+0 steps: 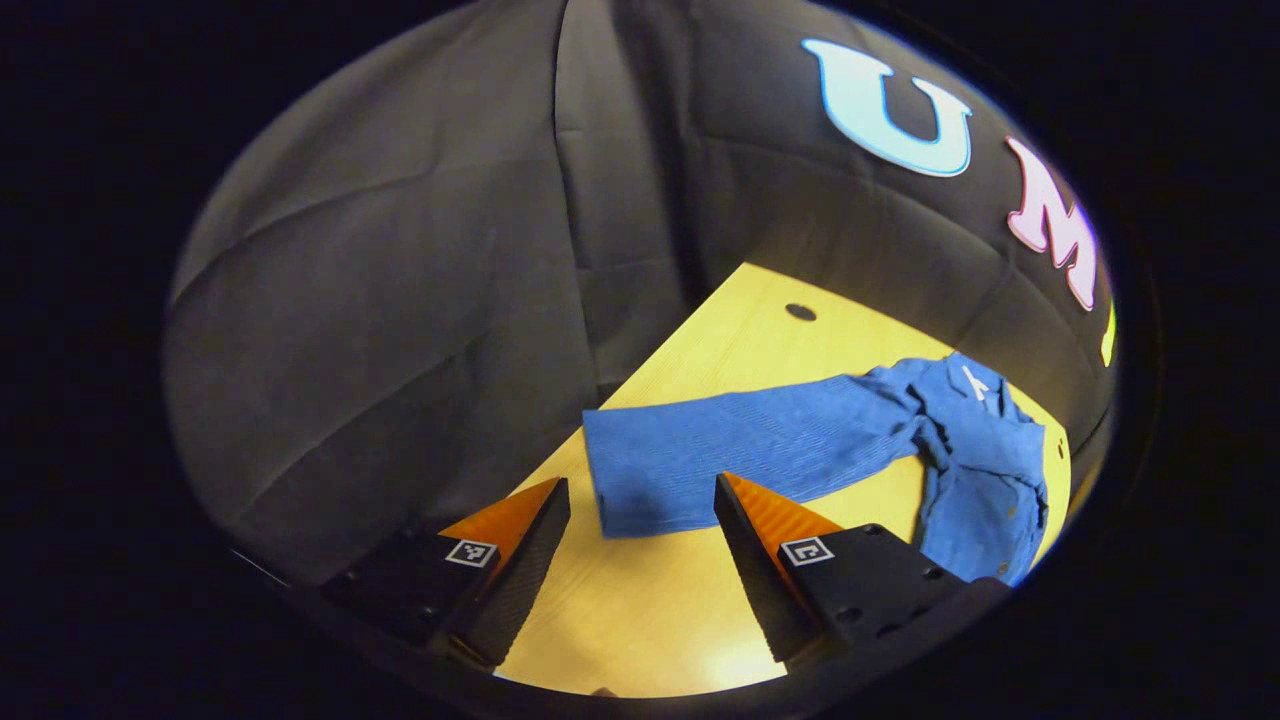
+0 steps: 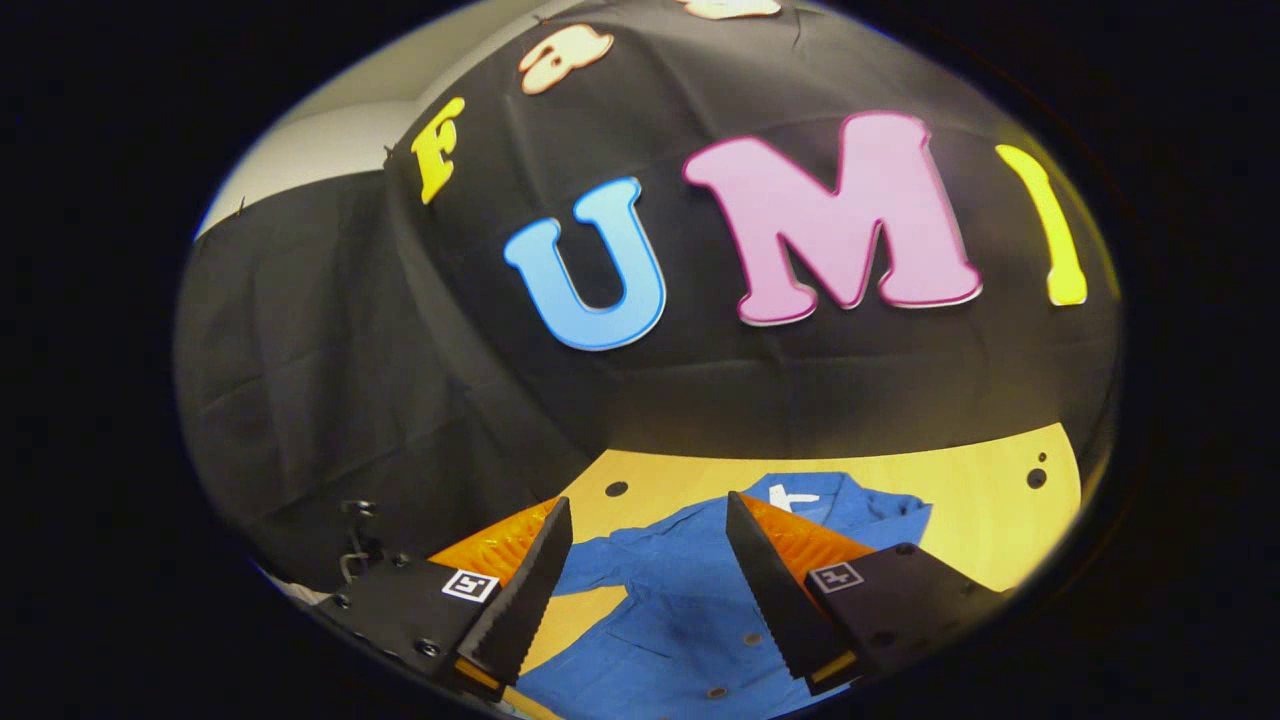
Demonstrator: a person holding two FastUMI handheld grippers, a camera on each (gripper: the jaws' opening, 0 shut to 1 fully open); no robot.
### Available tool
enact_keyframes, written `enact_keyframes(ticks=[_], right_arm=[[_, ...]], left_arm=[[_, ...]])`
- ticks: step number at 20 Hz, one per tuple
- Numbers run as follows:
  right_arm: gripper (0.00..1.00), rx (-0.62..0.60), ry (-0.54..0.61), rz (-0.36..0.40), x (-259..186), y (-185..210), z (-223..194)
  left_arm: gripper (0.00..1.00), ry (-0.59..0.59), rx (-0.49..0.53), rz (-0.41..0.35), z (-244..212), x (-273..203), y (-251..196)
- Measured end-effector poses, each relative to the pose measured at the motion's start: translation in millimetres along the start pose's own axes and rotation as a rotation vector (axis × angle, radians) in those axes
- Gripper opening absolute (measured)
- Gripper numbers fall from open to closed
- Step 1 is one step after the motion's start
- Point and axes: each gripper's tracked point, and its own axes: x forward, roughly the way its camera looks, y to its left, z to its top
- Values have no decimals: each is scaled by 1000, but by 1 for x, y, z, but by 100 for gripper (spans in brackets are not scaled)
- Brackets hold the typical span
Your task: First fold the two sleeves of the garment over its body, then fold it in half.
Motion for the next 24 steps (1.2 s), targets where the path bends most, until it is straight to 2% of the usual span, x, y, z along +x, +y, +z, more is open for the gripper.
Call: enact_keyframes(ticks=[4,7,8,10,12,13,15,18,19,22,24], right_arm=[[97,23,35,-142,-61,-52,-14],[96,104,26,-219,-87,-75,-15],[96,136,28,-229,-92,-78,-17],[97,167,24,-235,-96,-81,-20],[97,165,27,-225,-97,-81,-21],[97,176,32,-216,-97,-79,-21],[97,191,51,-199,-96,-75,-23],[97,192,73,-199,-99,-77,-26],[97,188,86,-203,-100,-78,-29],[97,171,110,-203,-108,-74,-34],[97,171,113,-201,-111,-74,-35]], left_arm=[[86,79,-19,20,-15,31,13],[86,98,-10,-36,-17,43,6],[86,126,-4,-40,-24,44,3],[84,113,99,-29,-25,52,3],[83,77,131,-67,-20,54,-2],[60,71,125,-75,-18,51,-4],[34,98,96,-91,-16,54,-8],[32,155,15,-127,-11,58,-10],[1,168,-15,-141,-7,59,-12],[0,181,-53,-169,-6,55,-14],[0,147,-19,-193,4,48,-21]])
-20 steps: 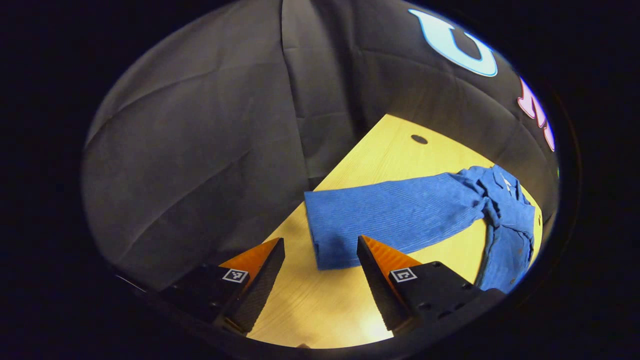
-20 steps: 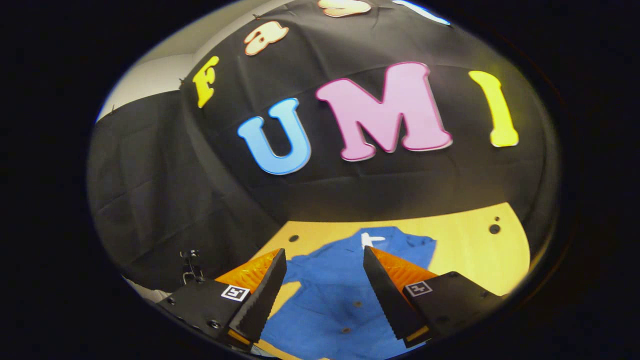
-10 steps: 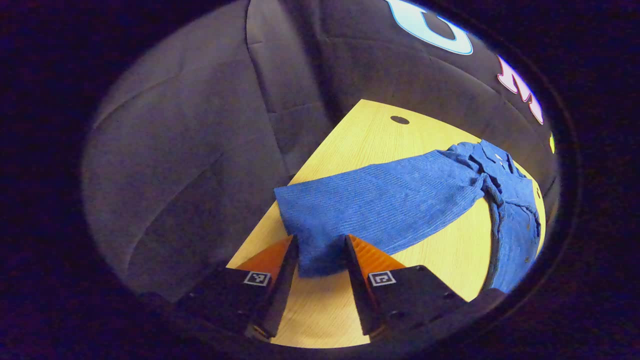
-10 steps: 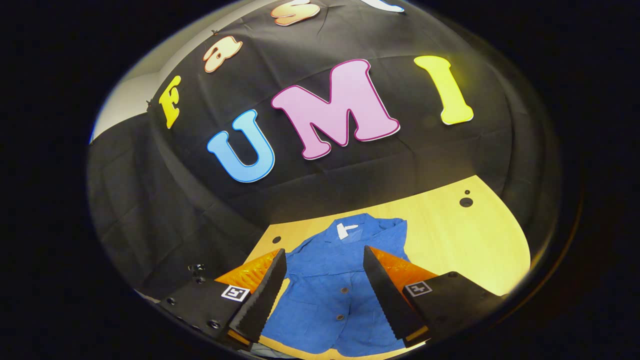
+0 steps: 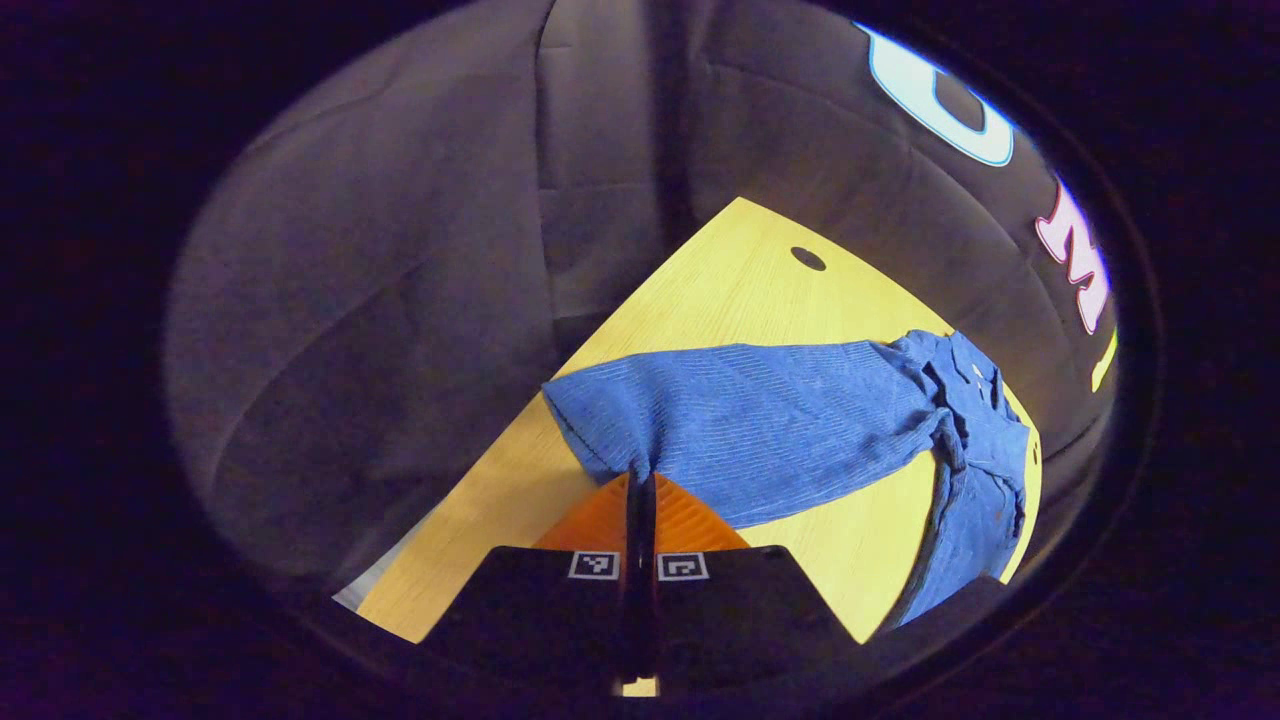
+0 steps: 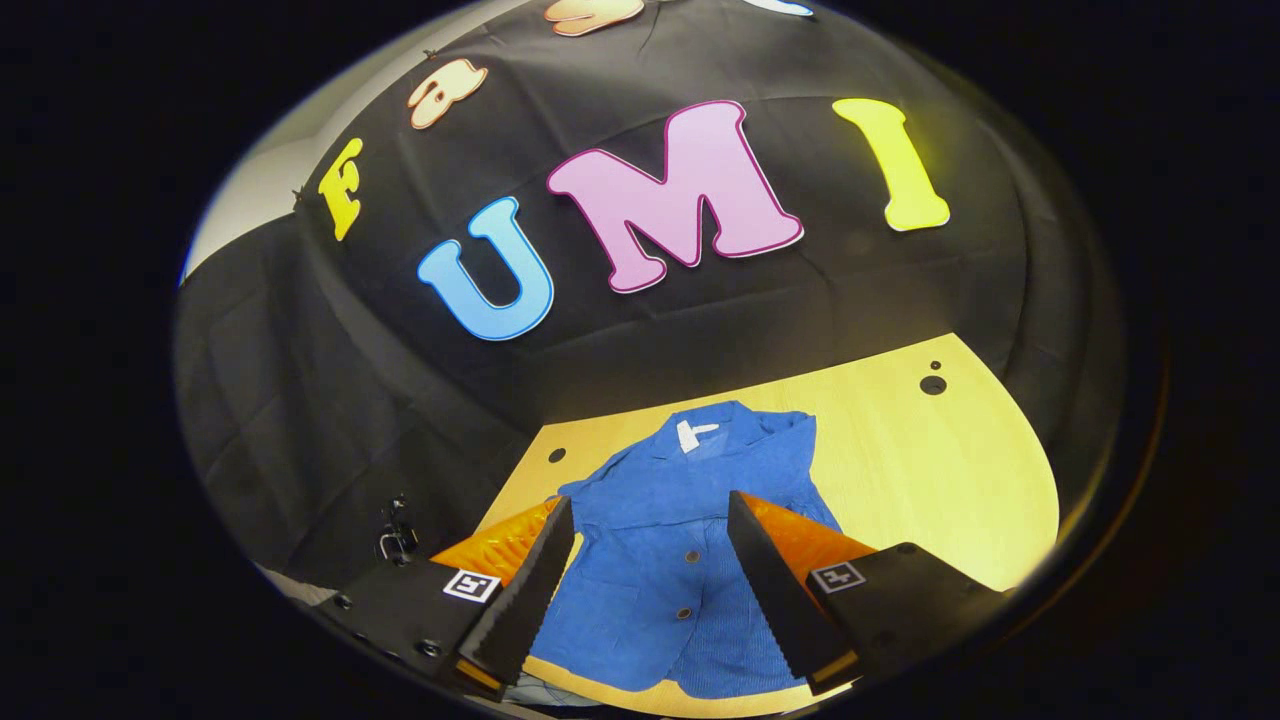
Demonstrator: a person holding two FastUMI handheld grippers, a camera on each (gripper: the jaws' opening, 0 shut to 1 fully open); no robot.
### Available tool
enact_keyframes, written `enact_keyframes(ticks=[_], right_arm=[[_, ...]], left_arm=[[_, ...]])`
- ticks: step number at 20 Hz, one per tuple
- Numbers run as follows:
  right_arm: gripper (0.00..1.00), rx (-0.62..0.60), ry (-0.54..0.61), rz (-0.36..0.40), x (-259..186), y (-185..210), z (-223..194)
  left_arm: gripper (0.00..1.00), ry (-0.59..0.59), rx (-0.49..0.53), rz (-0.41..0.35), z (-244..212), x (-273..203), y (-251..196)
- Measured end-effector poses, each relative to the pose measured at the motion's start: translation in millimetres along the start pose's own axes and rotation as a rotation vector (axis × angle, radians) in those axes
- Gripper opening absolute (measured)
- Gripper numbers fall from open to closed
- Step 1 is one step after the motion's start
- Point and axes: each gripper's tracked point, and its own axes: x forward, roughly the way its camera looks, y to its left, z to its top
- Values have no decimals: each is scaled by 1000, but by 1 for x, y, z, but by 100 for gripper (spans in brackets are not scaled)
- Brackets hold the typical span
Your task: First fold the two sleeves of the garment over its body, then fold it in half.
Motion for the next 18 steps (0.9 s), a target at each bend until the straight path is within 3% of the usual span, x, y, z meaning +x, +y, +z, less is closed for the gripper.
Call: enact_keyframes(ticks=[3,8,14,18], right_arm=[[97,9,3,3,-2,-7,-2],[97,53,0,14,-9,-24,1],[97,94,-13,9,-29,-60,9],[97,152,-17,-30,-46,-102,6]], left_arm=[[0,-65,57,-59,25,-22,-29],[0,-155,103,-177,69,-59,-114],[0,-206,197,-348,103,-95,-262],[0,-213,340,-442,99,-91,-378]])
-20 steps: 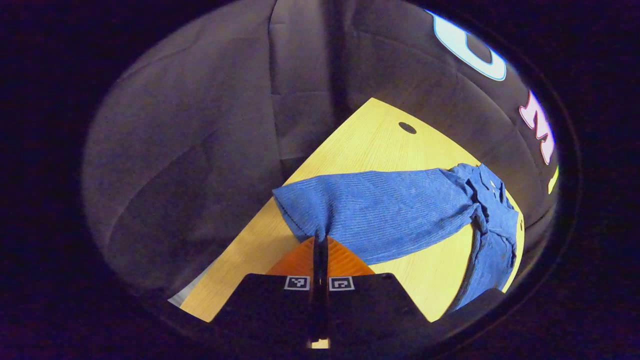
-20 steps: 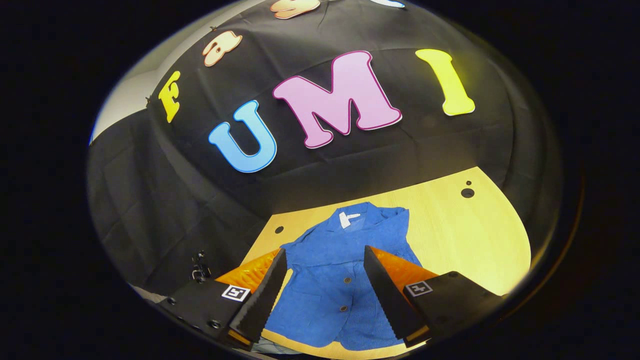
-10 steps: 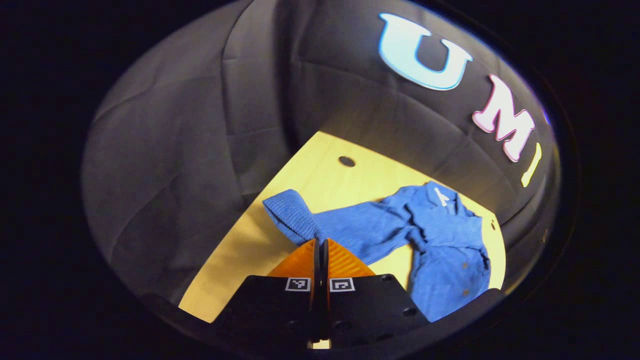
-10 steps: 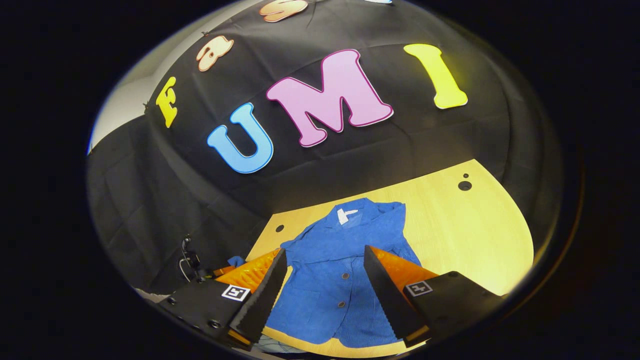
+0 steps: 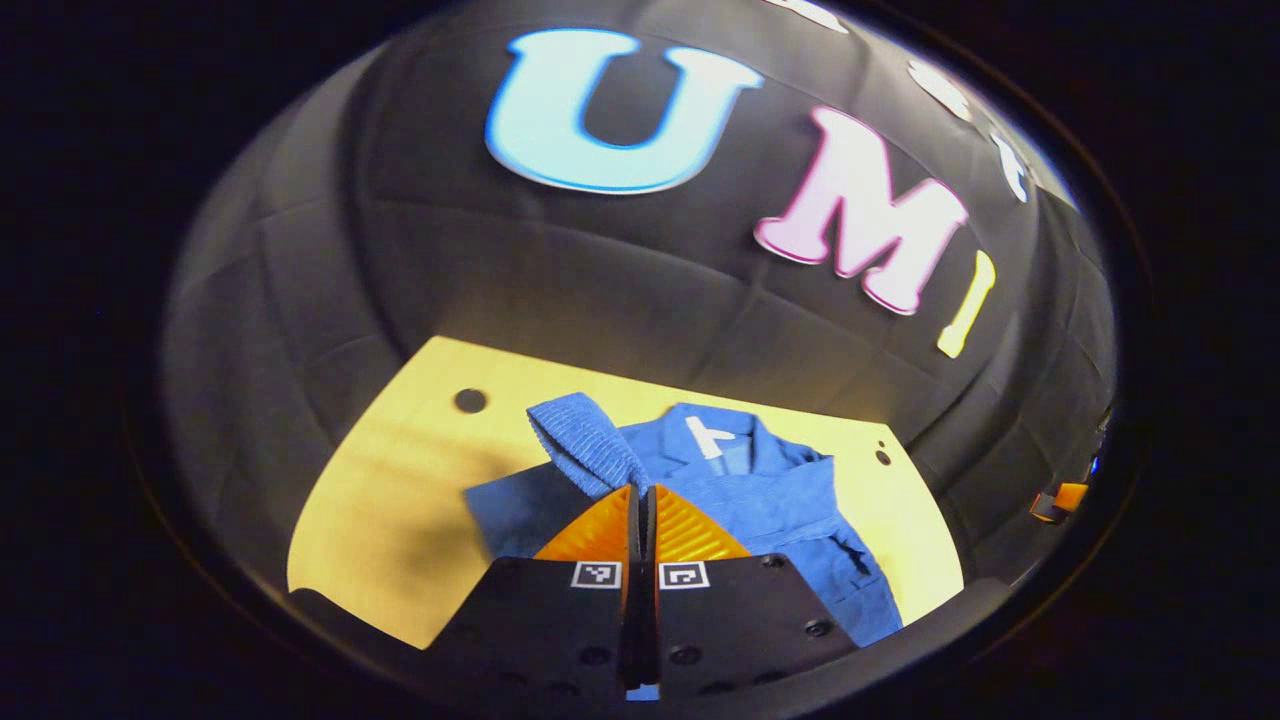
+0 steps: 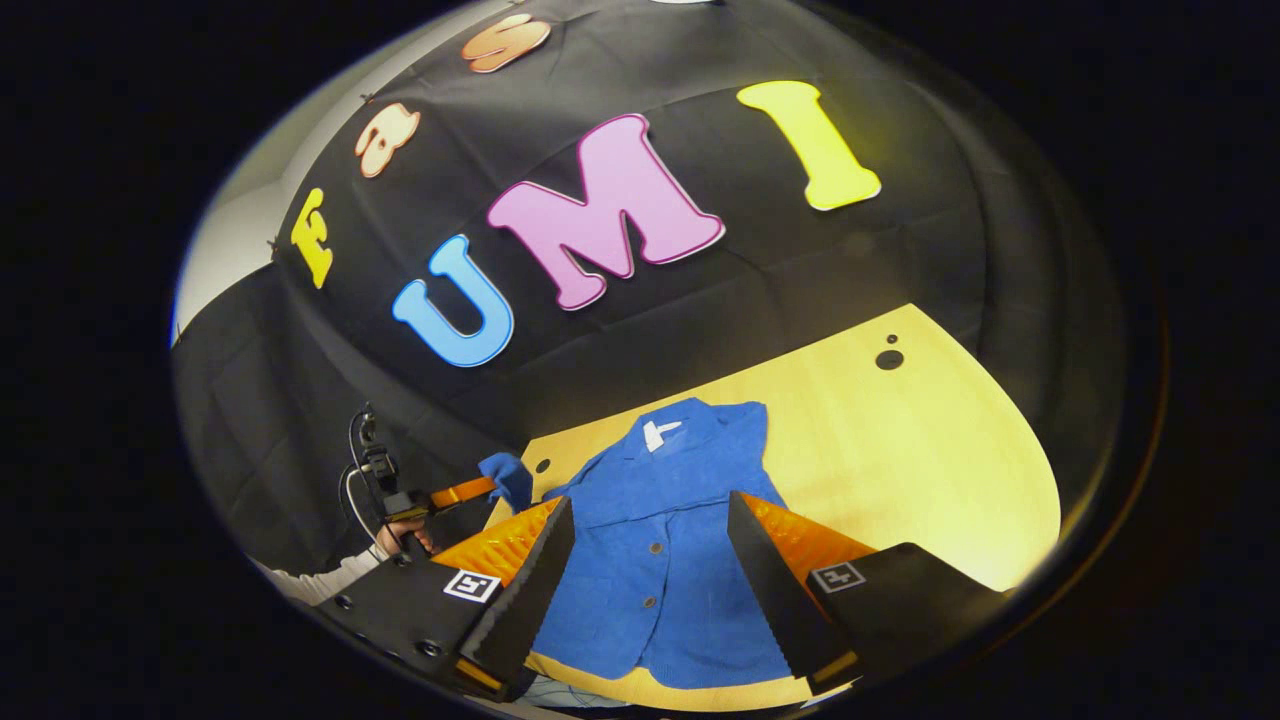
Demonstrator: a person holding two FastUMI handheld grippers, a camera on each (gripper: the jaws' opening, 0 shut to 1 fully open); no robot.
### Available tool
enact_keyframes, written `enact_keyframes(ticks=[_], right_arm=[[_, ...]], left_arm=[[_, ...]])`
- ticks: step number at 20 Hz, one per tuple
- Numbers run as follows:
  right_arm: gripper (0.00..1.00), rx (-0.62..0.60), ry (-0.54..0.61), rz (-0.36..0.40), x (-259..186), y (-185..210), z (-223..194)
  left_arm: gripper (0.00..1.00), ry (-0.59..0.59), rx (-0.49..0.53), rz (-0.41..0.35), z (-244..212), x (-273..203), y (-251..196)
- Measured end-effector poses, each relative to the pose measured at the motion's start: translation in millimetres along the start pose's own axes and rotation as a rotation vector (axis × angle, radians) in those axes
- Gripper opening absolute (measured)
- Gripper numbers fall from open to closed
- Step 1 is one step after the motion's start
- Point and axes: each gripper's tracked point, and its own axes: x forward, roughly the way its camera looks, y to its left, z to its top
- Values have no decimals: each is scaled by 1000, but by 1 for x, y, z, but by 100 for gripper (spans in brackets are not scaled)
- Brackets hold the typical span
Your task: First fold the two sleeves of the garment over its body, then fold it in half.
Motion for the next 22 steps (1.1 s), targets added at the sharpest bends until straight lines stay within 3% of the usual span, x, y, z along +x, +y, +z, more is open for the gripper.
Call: enact_keyframes(ticks=[3,6,10,14,16,17,19,22], right_arm=[[97,48,1,-47,-6,-36,-3],[97,84,14,-72,-9,-63,-9],[97,86,48,-100,-7,-97,-11],[97,101,74,-109,-4,-120,-14],[97,103,88,-110,0,-126,-16],[97,105,95,-108,2,-128,-18],[97,105,104,-105,5,-128,-22],[97,102,125,-99,8,-123,-32]], left_arm=[[0,27,78,-95,10,51,-81],[0,125,154,-169,-6,114,-155],[0,267,300,-180,-48,163,-195],[0,330,261,-186,-73,193,-225],[4,350,210,-305,-82,186,-256],[32,354,179,-373,-84,183,-271],[88,304,144,-403,-74,179,-277],[85,278,142,-317,-66,157,-246]])
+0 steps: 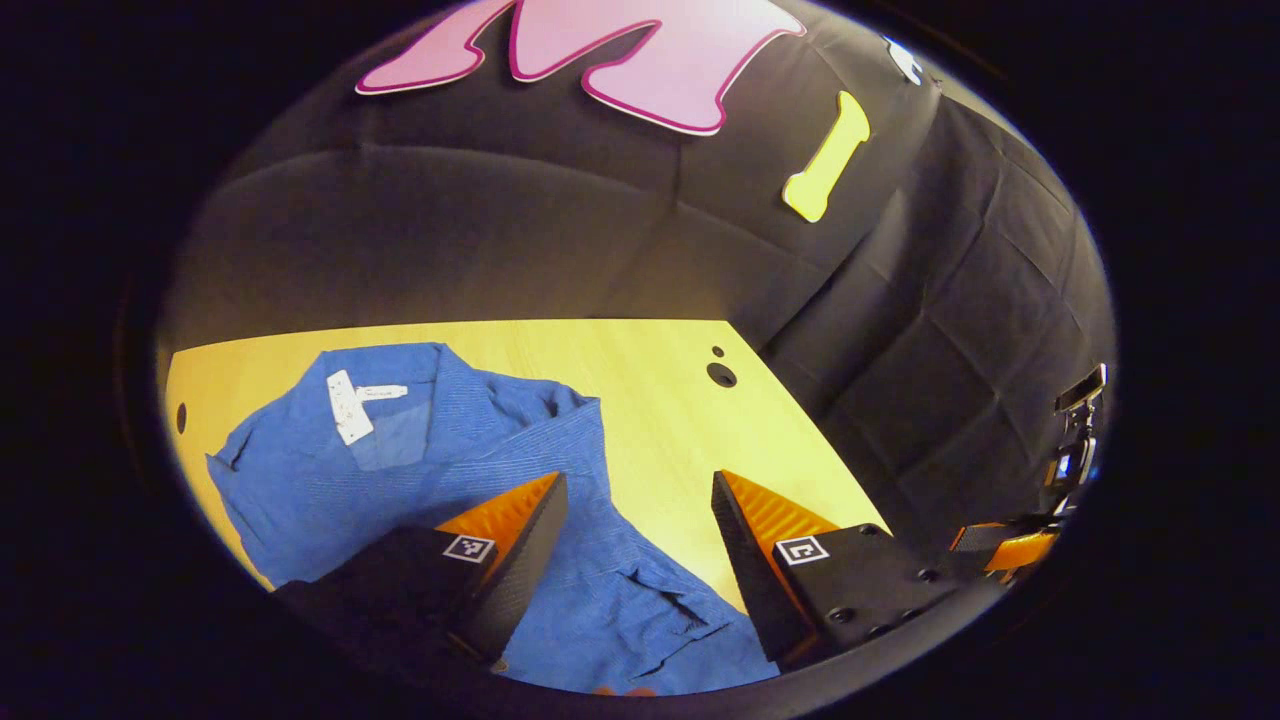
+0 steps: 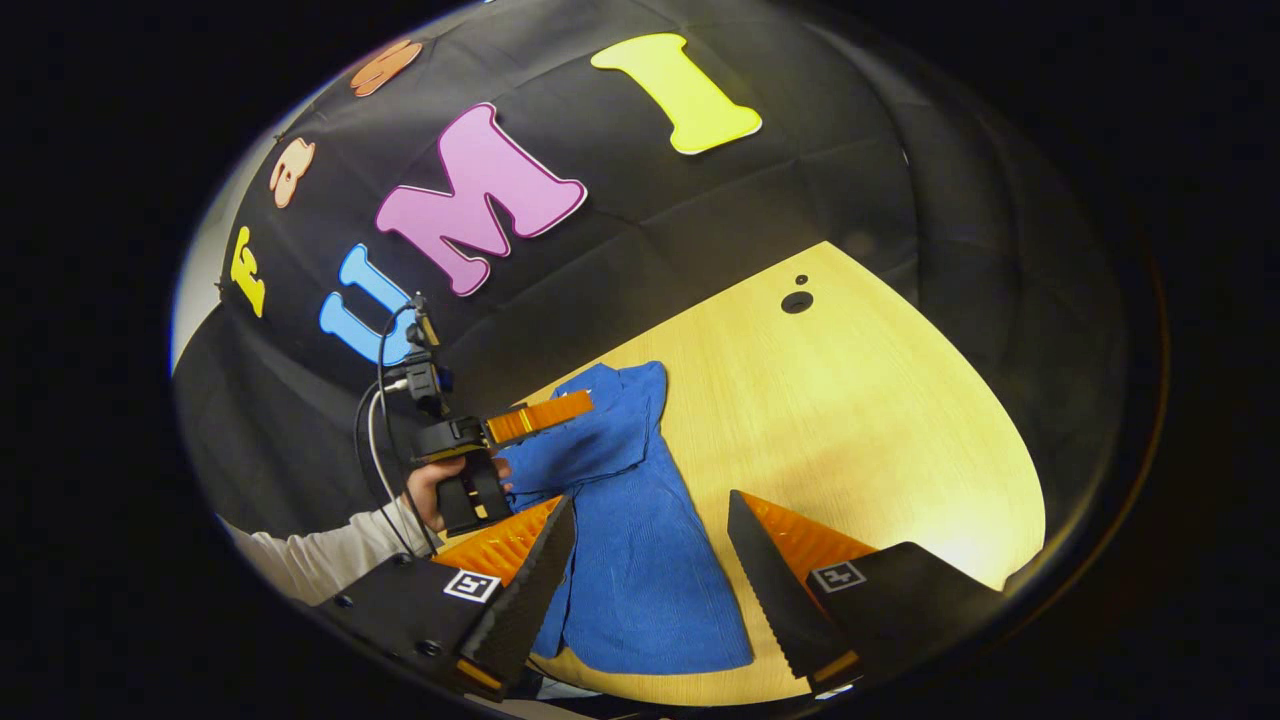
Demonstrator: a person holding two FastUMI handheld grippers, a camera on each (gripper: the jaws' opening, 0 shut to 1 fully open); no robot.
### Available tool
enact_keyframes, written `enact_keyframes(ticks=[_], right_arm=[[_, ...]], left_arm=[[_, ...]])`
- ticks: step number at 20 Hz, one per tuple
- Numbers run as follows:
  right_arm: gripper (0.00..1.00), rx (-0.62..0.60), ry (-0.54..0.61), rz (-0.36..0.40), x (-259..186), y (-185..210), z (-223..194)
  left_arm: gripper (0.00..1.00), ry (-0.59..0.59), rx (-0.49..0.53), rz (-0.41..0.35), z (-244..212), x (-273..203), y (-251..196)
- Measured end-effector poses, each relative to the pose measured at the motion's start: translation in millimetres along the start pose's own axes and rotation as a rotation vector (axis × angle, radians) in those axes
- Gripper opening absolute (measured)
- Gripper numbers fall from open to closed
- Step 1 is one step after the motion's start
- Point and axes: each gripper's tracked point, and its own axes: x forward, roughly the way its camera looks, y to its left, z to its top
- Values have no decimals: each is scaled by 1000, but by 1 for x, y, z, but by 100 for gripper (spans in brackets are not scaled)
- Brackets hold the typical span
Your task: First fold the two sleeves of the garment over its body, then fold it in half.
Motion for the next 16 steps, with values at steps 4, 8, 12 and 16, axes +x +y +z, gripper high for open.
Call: enact_keyframes(ticks=[4,8,12,16], right_arm=[[97,-28,55,6,13,11,-26],[97,-70,144,-31,26,16,-62],[97,-77,259,-74,37,14,-111],[98,-94,385,-125,38,9,-156]], left_arm=[[84,33,10,145,-43,-76,42],[84,95,-72,263,-121,-163,76],[84,226,-165,412,-225,-235,115],[85,363,-346,488,-309,-267,134]])
